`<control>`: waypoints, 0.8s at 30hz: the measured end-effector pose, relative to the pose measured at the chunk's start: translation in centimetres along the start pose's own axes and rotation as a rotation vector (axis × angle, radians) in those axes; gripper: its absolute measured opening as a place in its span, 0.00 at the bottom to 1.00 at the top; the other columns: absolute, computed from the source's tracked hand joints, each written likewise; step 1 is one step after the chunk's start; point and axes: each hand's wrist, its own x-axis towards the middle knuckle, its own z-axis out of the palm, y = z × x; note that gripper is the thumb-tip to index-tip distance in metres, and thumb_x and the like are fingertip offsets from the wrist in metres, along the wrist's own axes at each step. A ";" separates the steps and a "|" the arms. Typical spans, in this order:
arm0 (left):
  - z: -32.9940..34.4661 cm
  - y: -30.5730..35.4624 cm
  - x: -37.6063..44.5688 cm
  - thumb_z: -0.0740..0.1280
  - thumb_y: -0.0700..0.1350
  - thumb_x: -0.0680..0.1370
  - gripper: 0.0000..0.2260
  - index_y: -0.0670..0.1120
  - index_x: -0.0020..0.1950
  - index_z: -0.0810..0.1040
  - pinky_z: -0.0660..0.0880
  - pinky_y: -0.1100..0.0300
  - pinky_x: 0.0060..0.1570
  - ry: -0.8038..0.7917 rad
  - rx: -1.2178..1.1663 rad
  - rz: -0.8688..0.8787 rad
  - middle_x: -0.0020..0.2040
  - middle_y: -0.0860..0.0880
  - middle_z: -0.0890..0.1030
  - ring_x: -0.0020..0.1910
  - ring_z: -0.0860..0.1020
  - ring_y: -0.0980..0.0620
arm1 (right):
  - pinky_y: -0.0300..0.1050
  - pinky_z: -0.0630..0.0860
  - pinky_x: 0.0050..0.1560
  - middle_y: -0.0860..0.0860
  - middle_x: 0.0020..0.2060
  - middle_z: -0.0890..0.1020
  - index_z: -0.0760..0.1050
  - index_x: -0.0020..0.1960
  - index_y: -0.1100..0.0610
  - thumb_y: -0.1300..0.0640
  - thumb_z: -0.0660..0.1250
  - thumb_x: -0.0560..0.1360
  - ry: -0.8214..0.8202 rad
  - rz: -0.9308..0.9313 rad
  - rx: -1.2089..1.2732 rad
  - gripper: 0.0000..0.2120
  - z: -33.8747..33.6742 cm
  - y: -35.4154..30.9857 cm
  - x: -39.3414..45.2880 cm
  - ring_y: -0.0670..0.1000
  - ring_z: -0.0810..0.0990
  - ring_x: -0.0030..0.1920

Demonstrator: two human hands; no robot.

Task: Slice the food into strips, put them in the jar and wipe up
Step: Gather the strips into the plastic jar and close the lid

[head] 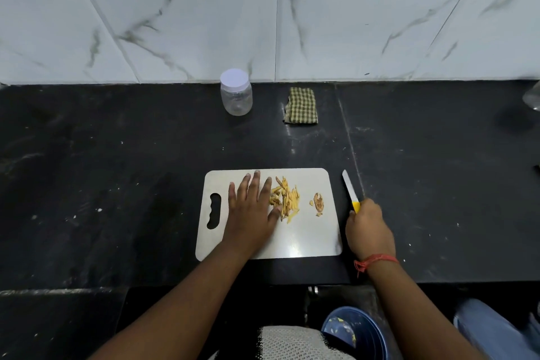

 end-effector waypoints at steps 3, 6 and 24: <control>-0.1 0.1 0.0 0.44 0.63 0.80 0.32 0.50 0.82 0.53 0.42 0.39 0.78 -0.023 0.030 0.005 0.83 0.44 0.51 0.81 0.47 0.43 | 0.44 0.66 0.30 0.60 0.52 0.75 0.68 0.52 0.63 0.58 0.62 0.78 0.054 -0.046 -0.073 0.08 0.7 0.2 -0.3 0.62 0.80 0.36; -0.3 0.3 0.0 0.43 0.63 0.80 0.33 0.50 0.82 0.51 0.41 0.39 0.78 -0.045 0.044 -0.001 0.83 0.44 0.48 0.81 0.45 0.43 | 0.45 0.68 0.30 0.60 0.50 0.75 0.69 0.51 0.62 0.58 0.64 0.77 0.079 -0.079 -0.121 0.08 0.9 0.4 -0.7 0.60 0.80 0.36; -1.8 1.3 -1.5 0.40 0.64 0.78 0.34 0.52 0.83 0.46 0.39 0.39 0.77 -0.095 0.059 -0.003 0.83 0.45 0.42 0.81 0.41 0.43 | 0.55 0.75 0.43 0.56 0.47 0.75 0.71 0.52 0.59 0.50 0.68 0.74 0.198 -0.122 -0.224 0.14 0.4 -0.5 -2.2 0.58 0.74 0.47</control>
